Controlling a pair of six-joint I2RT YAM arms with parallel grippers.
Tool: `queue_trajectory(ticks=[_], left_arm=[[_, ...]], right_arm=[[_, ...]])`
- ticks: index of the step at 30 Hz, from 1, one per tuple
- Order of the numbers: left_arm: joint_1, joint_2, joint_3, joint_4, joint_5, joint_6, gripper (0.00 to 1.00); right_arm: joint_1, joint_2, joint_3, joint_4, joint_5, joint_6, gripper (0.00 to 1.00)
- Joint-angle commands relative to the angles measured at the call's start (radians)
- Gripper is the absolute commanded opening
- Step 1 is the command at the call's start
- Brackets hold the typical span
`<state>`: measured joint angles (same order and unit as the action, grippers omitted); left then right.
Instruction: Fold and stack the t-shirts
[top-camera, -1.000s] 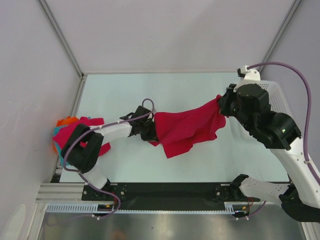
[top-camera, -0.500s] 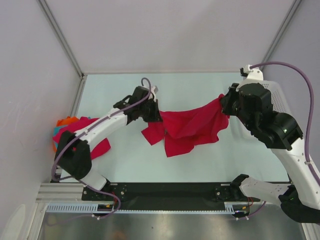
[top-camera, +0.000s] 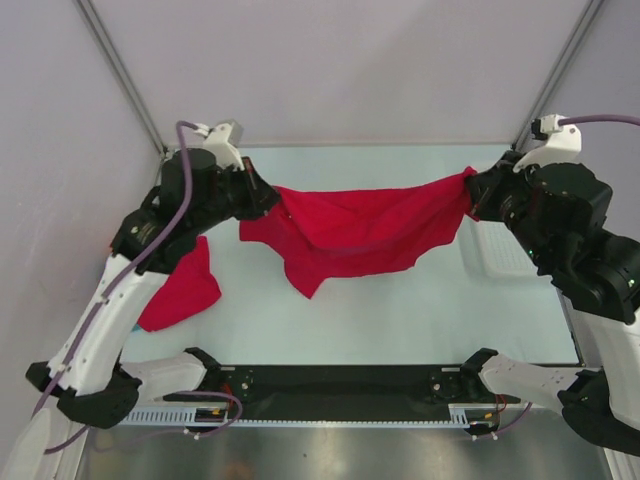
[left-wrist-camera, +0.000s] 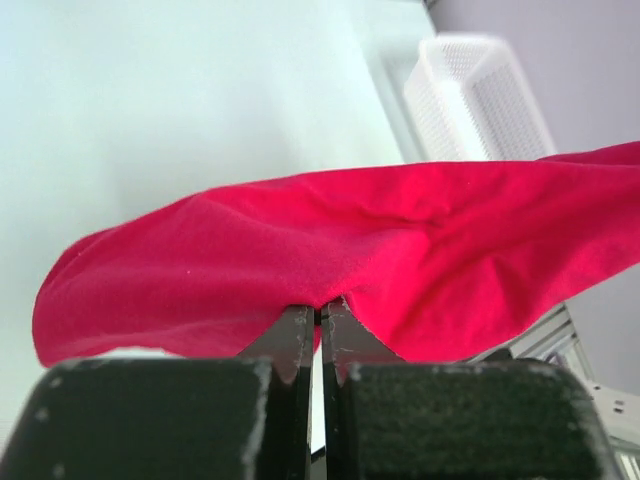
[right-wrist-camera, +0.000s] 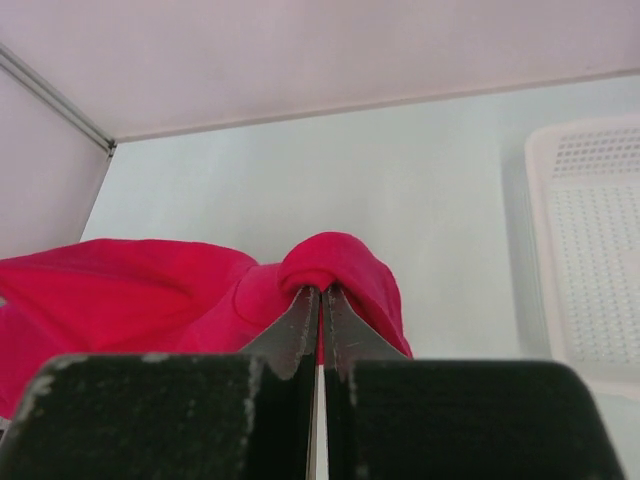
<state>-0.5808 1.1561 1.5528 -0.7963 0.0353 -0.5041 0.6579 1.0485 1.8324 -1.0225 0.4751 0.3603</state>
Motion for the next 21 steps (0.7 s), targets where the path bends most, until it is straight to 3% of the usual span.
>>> queue_trajectory(ticks=[1,11,21], left_arm=[[-0.005,-0.071,0.134,-0.104,-0.103,-0.001,0.00],[-0.004,-0.081,0.294,-0.242,-0.304,0.018,0.00],[-0.004,-0.107,0.345,-0.250,-0.324,0.004,0.00]], right_arm=[[-0.001,-0.025,0.096,-0.002,0.053,-0.040,0.00],[-0.003,-0.041,0.084,-0.011,0.099,-0.035,0.00],[-0.003,-0.047,0.082,-0.005,0.105,-0.040,0.00]])
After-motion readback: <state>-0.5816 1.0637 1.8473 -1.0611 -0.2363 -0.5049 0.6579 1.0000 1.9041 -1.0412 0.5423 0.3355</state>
